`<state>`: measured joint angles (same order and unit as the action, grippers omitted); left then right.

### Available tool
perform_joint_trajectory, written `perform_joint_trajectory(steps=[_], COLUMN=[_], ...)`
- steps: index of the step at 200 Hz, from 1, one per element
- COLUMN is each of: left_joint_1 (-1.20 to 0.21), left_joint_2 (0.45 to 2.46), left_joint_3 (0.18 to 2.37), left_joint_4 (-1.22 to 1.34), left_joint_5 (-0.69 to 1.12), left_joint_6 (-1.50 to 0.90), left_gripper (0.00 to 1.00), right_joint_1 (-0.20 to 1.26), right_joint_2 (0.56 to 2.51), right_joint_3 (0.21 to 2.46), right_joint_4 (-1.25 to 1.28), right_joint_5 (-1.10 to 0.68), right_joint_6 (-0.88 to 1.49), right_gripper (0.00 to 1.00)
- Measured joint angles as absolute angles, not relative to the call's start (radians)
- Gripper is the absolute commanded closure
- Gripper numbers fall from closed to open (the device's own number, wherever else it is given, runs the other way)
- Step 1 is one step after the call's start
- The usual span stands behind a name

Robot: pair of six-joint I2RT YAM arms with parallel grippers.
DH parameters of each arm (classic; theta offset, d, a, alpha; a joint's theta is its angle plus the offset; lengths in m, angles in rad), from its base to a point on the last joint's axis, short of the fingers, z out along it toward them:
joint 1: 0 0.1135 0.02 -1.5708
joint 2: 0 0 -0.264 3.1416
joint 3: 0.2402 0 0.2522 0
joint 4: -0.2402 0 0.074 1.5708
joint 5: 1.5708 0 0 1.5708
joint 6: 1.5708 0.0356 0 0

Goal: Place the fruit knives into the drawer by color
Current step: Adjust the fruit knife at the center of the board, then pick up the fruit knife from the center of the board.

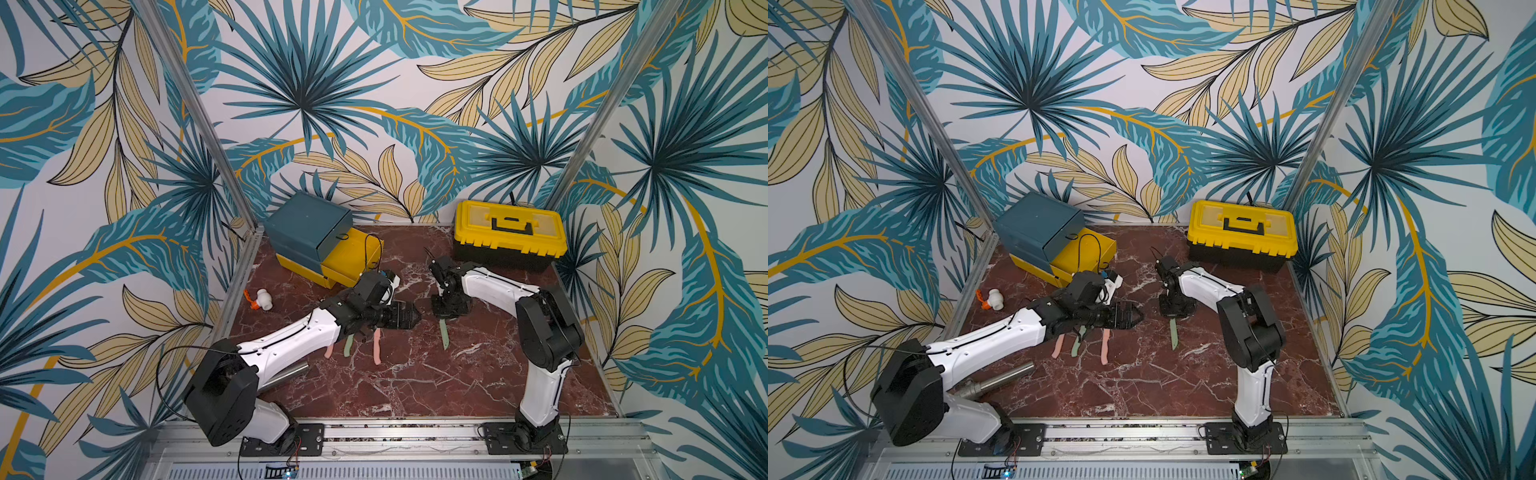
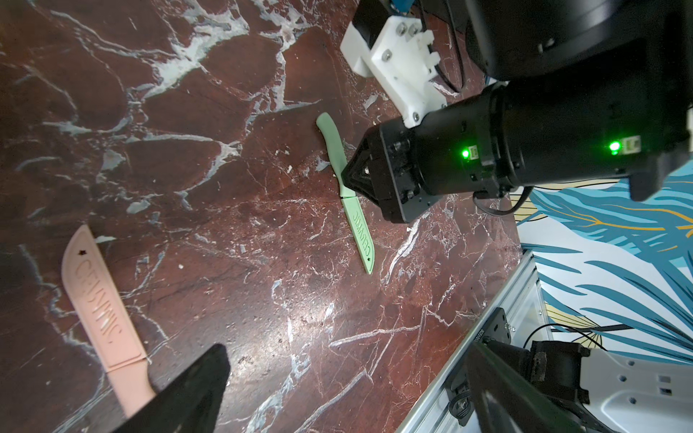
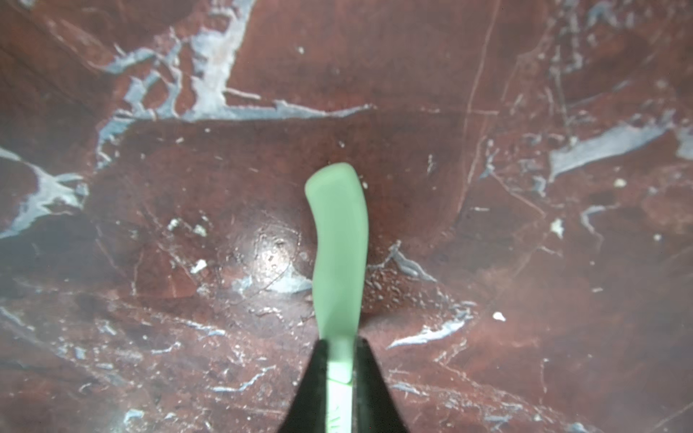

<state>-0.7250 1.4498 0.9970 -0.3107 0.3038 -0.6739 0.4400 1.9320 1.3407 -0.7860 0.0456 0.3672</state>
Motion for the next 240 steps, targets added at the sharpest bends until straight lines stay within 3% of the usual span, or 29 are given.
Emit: perform_joint_trajectory(steps=[37,85,240], left_joint_1=[-0.725,-0.725,-0.716], left_joint_2=[1.444,1.444,1.444], left_joint_3=[0.974,0.926,0.903], left_joint_4=[-0.306,-0.277,-0.259], left_joint_5=[0.303,0.310,0.335], left_joint_6=[-0.673,-0.670,-0.654], left_gripper=[0.00,0.00,0.00], right_joint_1=[0.440,0.440,0.477], right_joint_2=[1.932,1.932,1.932], right_joint_3=[1.337,1.326,1.287], right_joint_4=[-0.787,-0.782,-0.725], right_joint_5=[0.046,0.045,0.087], right_joint_6=[0.372,0.391,0.448], right_gripper=[0.67,0.67,0.79])
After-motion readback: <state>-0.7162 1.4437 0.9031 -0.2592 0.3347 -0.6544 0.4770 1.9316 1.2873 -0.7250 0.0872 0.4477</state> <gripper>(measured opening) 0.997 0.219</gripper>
